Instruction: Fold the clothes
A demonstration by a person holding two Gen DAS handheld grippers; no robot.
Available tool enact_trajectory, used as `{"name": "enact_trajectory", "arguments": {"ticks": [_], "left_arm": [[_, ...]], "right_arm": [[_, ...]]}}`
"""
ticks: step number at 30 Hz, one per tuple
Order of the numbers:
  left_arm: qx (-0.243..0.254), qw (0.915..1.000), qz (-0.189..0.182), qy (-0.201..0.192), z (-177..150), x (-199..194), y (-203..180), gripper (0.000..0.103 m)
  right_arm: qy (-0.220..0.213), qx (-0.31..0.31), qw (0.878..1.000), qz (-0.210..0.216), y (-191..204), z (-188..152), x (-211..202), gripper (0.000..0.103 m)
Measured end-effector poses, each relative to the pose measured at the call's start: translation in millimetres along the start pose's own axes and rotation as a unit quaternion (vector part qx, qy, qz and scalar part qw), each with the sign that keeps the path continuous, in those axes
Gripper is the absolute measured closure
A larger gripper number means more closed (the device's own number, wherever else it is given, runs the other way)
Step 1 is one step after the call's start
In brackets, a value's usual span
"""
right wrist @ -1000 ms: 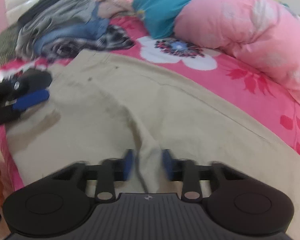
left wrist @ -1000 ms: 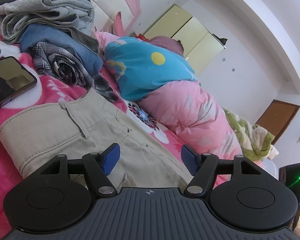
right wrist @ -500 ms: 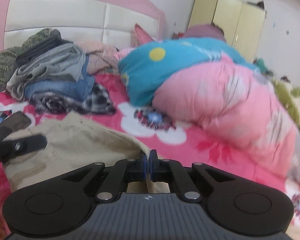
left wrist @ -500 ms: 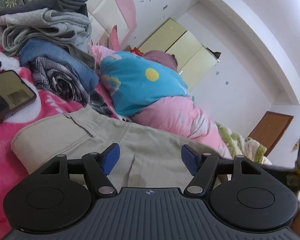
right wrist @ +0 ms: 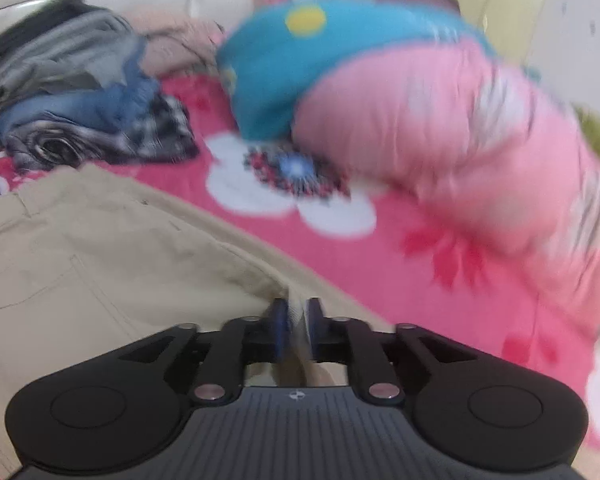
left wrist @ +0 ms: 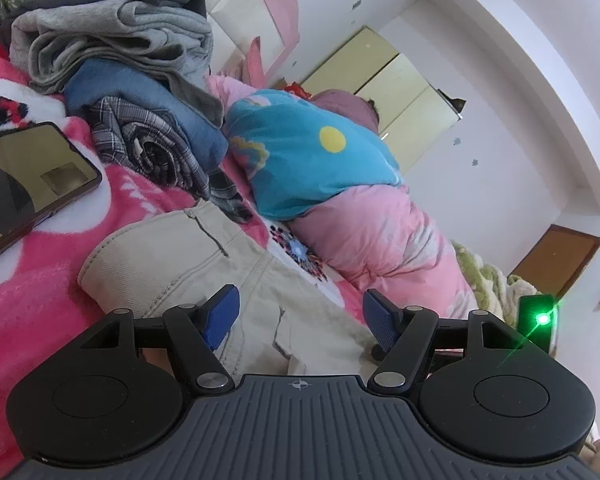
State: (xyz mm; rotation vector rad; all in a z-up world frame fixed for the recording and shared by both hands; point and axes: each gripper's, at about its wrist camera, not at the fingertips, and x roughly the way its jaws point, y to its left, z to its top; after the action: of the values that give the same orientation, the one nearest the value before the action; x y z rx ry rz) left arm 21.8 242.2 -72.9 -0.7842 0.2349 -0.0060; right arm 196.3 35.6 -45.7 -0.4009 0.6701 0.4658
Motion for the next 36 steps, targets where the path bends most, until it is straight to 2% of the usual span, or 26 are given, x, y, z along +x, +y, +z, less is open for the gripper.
{"name": "enact_trajectory", "arguments": {"ticks": [2, 4, 7, 9, 12, 14, 18, 21, 24, 28, 33, 36], "left_arm": [[-0.004, 1.0000, 0.002, 0.003, 1, 0, 0, 0.034], [-0.007, 1.0000, 0.003, 0.006, 1, 1, 0, 0.034], [-0.007, 0.9999, 0.004, 0.011, 2, 2, -1, 0.032], [-0.003, 0.9999, 0.004, 0.016, 1, 3, -2, 0.028], [-0.004, 0.9998, 0.004, 0.019, 1, 2, -2, 0.028], [-0.009, 0.9997, 0.001, 0.020, 2, 2, -1, 0.028], [-0.013, 0.9996, -0.003, 0.025, 3, 3, 1, 0.028], [-0.016, 0.9995, -0.005, 0.028, 4, 3, 3, 0.028], [-0.024, 0.9993, -0.007, 0.028, 4, 4, 4, 0.028], [-0.024, 0.9993, -0.006, 0.028, 4, 3, 4, 0.028], [-0.024, 0.9993, -0.003, 0.028, 3, 2, 4, 0.028], [-0.027, 0.9993, -0.001, 0.026, 3, 2, 4, 0.028]], "right_arm": [[0.003, 0.024, 1.000, 0.003, -10, 1, -4, 0.061], [-0.017, 0.041, 0.999, 0.020, -18, 6, -16, 0.060], [-0.034, 0.034, 0.996, 0.071, -17, 19, -26, 0.058], [-0.029, 0.007, 0.993, 0.118, -7, 28, -21, 0.049], [-0.007, -0.038, 0.985, 0.166, 17, 35, 1, 0.048], [0.001, -0.078, 0.982, 0.173, 36, 41, 18, 0.049], [0.017, -0.124, 0.968, 0.219, 52, 62, 51, 0.049], [0.061, -0.140, 0.954, 0.259, 61, 76, 76, 0.049], [0.090, -0.149, 0.947, 0.269, 68, 80, 85, 0.050], [0.101, -0.149, 0.947, 0.264, 75, 77, 81, 0.060], [0.072, -0.186, 0.957, 0.208, 95, 62, 62, 0.079], [0.042, -0.198, 0.963, 0.177, 100, 60, 48, 0.083]]}}
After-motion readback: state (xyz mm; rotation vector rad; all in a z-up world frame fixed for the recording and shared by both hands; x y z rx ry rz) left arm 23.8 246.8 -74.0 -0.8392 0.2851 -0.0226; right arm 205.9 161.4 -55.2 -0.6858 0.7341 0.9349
